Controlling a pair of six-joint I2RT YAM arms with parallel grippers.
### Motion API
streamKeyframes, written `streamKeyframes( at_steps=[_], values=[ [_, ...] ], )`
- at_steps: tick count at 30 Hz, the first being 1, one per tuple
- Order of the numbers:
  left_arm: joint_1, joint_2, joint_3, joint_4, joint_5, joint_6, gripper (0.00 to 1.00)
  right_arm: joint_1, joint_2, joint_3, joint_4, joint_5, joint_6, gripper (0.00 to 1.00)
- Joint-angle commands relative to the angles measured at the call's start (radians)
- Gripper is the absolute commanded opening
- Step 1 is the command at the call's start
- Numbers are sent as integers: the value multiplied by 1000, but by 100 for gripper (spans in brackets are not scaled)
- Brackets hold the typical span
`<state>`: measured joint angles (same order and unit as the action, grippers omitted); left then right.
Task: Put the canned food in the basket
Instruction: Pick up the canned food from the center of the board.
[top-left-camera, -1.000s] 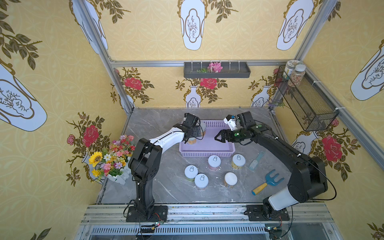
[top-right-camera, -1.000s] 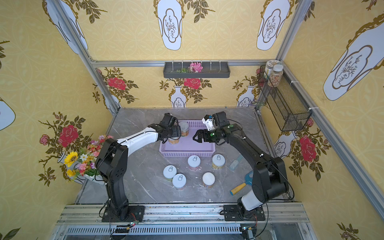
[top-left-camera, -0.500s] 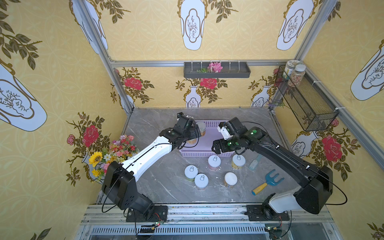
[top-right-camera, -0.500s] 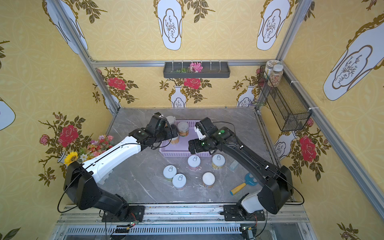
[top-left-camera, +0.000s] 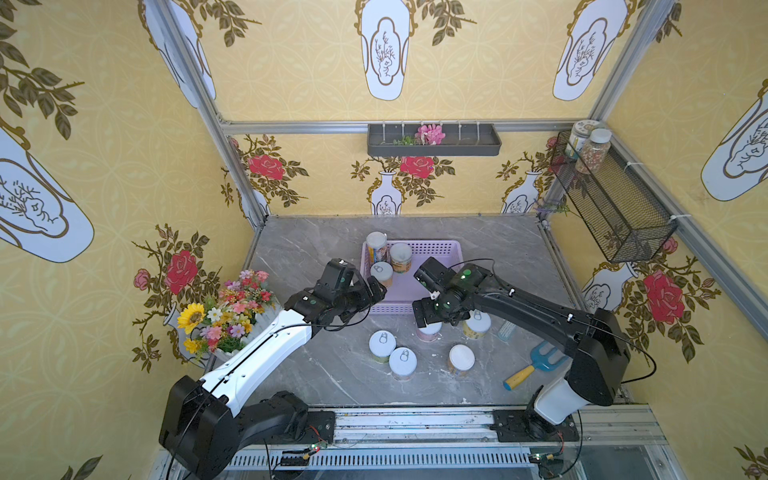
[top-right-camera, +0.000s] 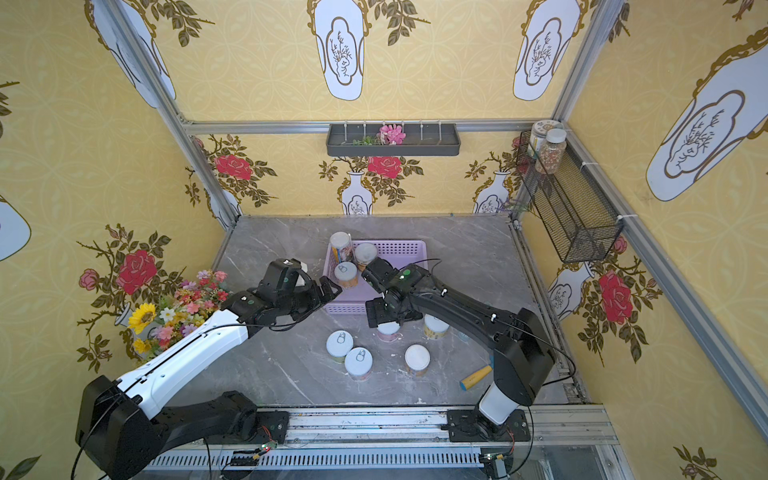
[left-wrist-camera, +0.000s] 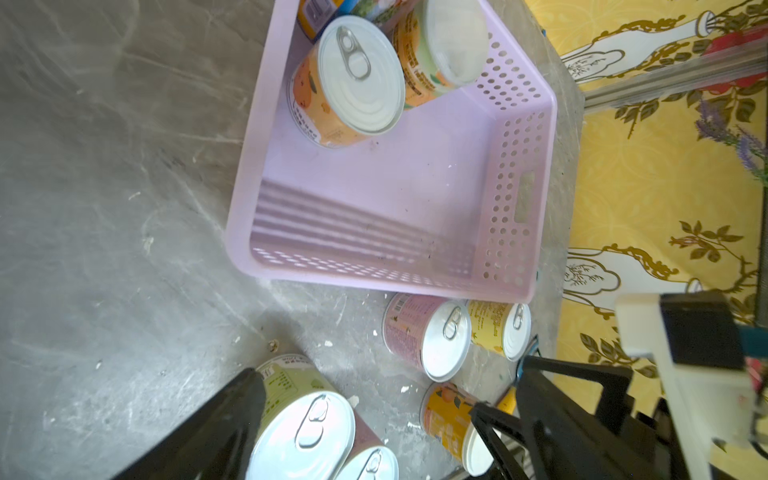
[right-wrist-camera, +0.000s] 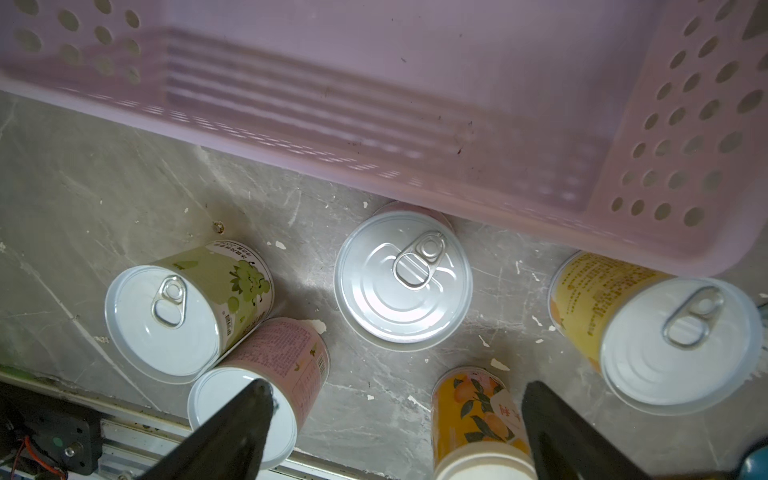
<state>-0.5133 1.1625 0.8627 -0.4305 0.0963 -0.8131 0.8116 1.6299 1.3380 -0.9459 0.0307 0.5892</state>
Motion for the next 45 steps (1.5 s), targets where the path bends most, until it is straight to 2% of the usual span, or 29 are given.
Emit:
streamKeyframes(
  at_steps=[1, 17, 31, 45],
  values=[
    [17, -44, -47, 67, 107, -29, 100, 11, 25, 2, 2, 23, 79, 97],
    [27, -125, -137, 60, 151, -32, 100, 12, 193, 59, -24, 44, 158, 97],
    [27, -114, -149, 98, 171, -35, 100, -27, 242, 59, 18, 35, 183, 100],
    [27, -79, -130, 120, 175, -20, 100, -53, 242, 46, 30, -25, 190, 90]
  ],
)
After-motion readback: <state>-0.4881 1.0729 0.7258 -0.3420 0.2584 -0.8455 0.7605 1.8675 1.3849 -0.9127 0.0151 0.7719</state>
